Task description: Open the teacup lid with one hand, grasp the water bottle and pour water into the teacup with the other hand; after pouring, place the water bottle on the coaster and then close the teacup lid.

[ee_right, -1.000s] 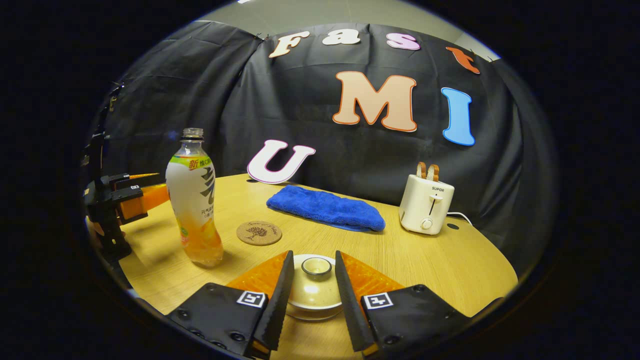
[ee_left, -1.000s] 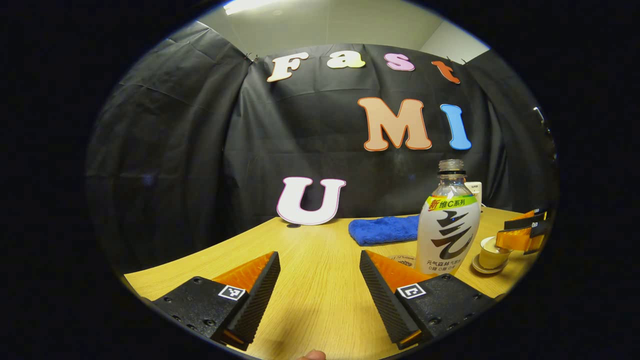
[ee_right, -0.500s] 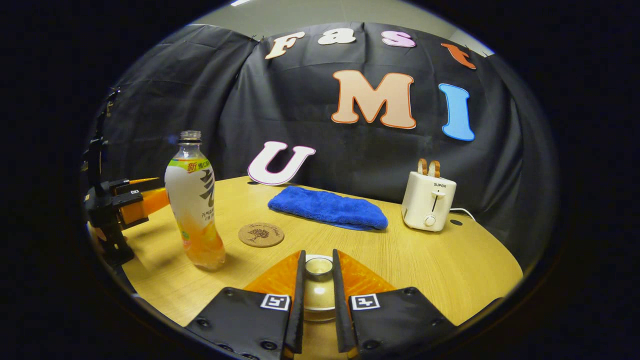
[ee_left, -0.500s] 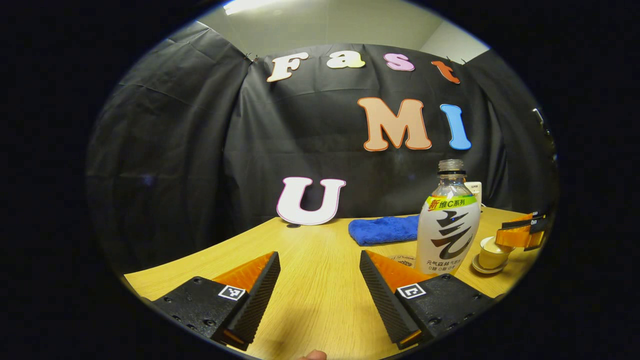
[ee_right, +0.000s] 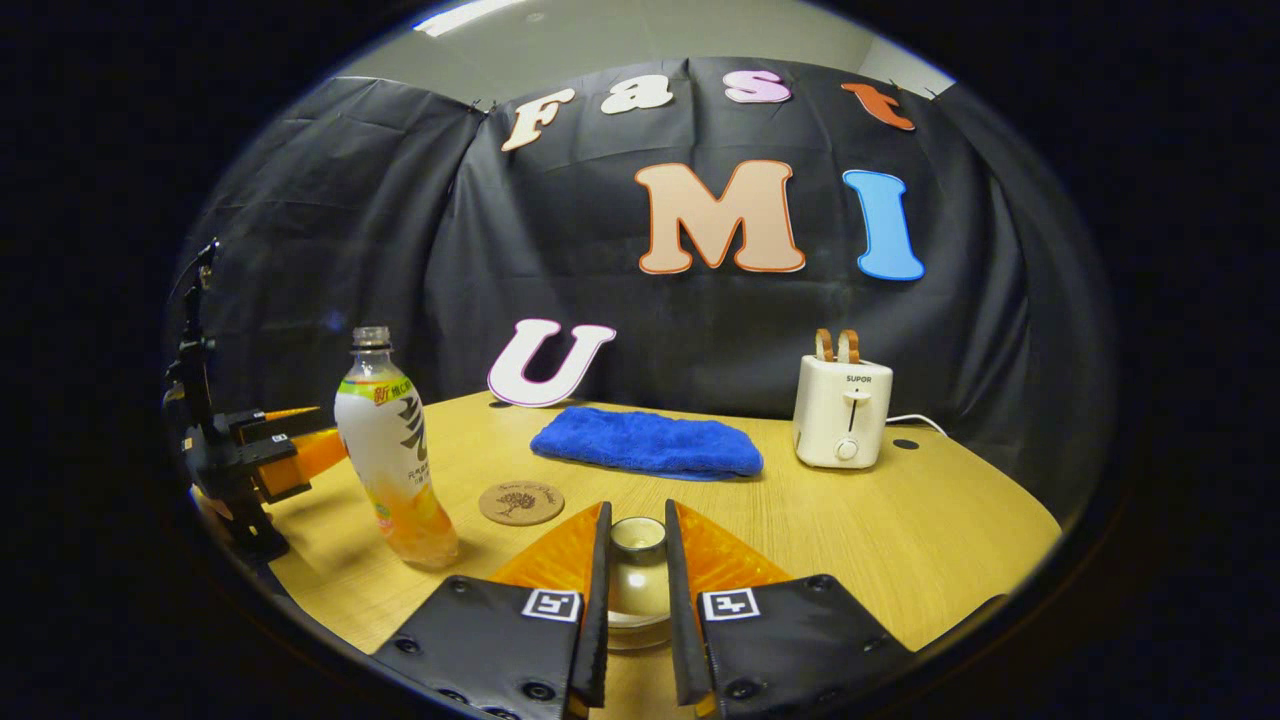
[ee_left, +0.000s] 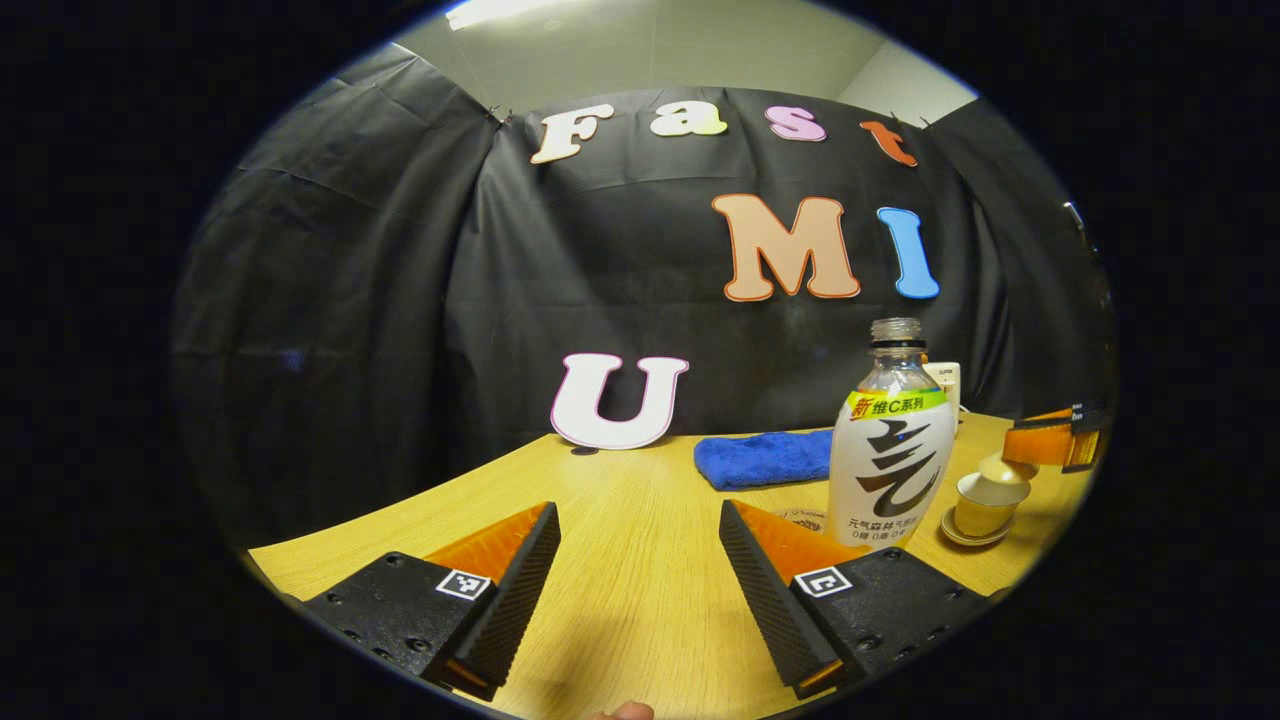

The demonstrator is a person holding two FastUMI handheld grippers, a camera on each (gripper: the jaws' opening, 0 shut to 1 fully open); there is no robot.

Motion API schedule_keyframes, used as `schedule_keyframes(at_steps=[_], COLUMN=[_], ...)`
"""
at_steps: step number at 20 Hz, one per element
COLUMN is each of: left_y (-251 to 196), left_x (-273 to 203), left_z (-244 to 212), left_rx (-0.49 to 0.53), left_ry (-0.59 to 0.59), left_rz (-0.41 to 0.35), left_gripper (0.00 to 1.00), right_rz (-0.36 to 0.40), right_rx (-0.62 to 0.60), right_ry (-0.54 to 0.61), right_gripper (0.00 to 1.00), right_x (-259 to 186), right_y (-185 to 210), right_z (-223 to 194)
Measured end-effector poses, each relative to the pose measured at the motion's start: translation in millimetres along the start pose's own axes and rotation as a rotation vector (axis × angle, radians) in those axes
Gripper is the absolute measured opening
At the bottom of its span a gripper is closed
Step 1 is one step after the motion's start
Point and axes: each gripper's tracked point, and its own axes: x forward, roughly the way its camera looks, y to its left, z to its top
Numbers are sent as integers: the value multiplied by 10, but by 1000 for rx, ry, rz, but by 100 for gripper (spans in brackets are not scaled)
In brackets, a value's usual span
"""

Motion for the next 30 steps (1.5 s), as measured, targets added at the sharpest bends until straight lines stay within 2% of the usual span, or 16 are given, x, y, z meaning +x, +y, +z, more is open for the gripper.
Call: schedule_keyframes(at_steps=[9, 22, 30], left_y=[-261, -996, -1210], left_x=[-226, -476, -385], left_z=[10, -77, -128], left_rx=[-31, -70, -49], left_ry=[18, 89, 128], left_rz=[-97, -316, -362], left_gripper=[94, 95, 95], right_rz=[-34, -56, -78], right_rx=[26, 62, 71], right_ry=[-53, -6, -47], right_gripper=[30, 29, 30], right_x=[-209, -257, -398], right_y=[-290, -566, -714], right_z=[212, 30, 213])
